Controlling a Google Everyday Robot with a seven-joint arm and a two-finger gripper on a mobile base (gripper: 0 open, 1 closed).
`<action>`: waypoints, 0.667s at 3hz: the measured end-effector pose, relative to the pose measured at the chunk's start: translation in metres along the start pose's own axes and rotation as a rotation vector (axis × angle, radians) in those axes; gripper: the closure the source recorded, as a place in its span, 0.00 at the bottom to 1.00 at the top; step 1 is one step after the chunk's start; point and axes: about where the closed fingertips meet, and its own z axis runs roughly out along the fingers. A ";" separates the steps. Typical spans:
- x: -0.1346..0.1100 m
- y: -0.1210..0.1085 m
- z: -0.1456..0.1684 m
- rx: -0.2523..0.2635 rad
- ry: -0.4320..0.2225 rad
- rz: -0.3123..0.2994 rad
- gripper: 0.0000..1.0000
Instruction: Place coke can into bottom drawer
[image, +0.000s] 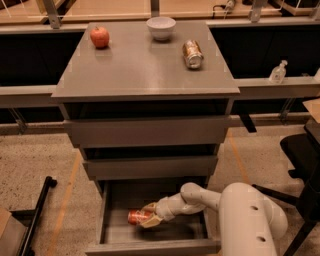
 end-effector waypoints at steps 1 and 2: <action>0.039 -0.010 0.008 0.000 -0.027 0.083 0.51; 0.052 -0.008 0.015 -0.007 -0.027 0.109 0.28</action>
Offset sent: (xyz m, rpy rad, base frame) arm -0.0068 -0.0210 -0.0659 0.0088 0.1208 -0.0725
